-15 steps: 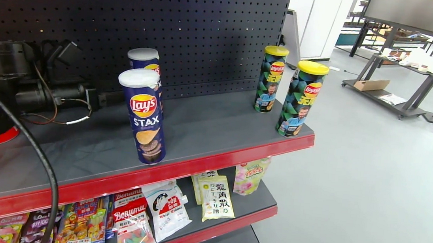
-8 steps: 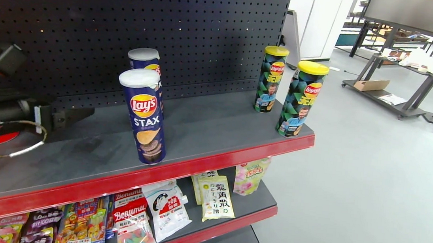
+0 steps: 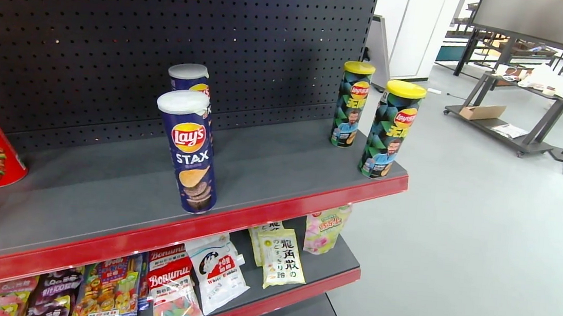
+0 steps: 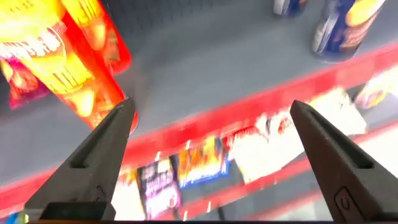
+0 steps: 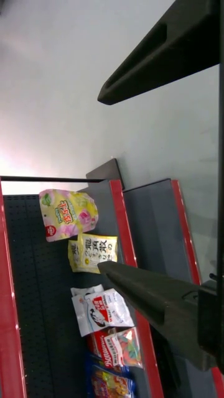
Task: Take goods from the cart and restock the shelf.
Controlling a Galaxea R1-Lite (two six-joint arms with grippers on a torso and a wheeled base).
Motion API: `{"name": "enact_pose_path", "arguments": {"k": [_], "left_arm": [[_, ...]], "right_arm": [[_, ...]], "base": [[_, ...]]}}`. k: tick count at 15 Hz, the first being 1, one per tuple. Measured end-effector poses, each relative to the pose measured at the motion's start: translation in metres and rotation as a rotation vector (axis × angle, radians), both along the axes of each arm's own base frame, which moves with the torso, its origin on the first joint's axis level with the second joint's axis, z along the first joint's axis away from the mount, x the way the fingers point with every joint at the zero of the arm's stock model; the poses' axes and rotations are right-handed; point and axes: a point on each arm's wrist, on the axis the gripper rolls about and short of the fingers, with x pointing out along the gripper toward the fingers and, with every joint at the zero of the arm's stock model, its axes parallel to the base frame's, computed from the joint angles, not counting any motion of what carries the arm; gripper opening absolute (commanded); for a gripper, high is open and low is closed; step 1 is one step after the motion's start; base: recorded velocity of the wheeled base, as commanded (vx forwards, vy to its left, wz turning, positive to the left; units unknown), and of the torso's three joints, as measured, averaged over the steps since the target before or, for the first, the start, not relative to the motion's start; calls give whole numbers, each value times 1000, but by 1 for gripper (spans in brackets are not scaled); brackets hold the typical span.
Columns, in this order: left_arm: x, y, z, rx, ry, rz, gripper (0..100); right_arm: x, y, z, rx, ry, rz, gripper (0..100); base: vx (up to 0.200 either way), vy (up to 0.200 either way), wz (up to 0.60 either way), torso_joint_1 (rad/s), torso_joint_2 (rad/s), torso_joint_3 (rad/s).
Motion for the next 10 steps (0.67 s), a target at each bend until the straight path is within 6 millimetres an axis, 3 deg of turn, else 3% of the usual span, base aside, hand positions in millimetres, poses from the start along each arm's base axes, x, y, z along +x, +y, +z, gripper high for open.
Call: {"name": "enact_pose_path", "arguments": {"k": [10], "left_arm": [[-11,0,0,-7,-73,-6,100]], "right_arm": [[0,0,0,-4,1,2,100]], "base": [[0,0,0,0,0,0]]}}
